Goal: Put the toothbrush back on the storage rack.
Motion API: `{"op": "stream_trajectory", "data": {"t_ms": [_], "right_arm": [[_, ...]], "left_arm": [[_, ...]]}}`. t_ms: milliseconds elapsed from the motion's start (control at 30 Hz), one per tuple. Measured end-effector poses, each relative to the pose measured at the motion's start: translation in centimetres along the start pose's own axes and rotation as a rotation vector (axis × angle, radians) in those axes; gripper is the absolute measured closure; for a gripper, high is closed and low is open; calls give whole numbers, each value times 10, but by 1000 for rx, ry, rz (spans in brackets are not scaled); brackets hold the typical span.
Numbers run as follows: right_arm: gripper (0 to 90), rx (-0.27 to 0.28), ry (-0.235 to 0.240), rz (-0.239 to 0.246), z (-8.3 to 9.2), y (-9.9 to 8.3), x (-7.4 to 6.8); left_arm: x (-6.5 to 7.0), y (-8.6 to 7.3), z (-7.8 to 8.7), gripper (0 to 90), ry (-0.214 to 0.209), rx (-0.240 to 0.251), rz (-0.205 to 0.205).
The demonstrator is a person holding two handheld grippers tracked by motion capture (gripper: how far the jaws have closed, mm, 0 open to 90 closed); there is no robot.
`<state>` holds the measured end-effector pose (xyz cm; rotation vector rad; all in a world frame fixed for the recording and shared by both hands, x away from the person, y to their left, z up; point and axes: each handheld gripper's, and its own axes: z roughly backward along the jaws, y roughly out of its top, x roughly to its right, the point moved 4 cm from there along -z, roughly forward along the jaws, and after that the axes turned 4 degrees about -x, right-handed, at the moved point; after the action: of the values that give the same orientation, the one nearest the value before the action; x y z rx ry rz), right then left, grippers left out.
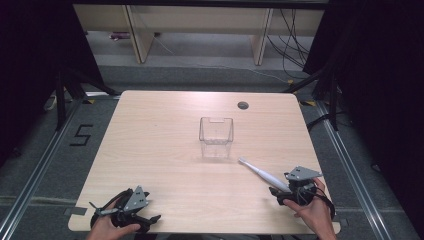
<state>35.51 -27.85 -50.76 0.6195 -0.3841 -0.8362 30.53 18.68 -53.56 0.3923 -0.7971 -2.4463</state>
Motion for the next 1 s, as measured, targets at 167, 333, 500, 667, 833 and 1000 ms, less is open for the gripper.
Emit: {"op": "stream_trajectory", "data": {"t_ms": [167,333,500,667,833,1000], "right_arm": [[246,-16,2,-15,-1,2,-2],[251,-29,-5,9,-3,4,-3],[254,-30,-9,33,-6,9,-2],[285,-39,-8,45,-6,14,-1],[298,-55,-7,69,-7,19,2],[346,-107,16,112,-11,23,3]], "left_arm": [[0,-1,-1,168,-4,-6,-5],[-1,0,0,168,0,-5,-12],[-2,-1,-1,168,0,-15,-26],[-2,-2,0,168,0,-13,-19],[-1,-2,0,168,0,-15,-21],[-1,-2,-1,168,-1,-16,-20]]}}
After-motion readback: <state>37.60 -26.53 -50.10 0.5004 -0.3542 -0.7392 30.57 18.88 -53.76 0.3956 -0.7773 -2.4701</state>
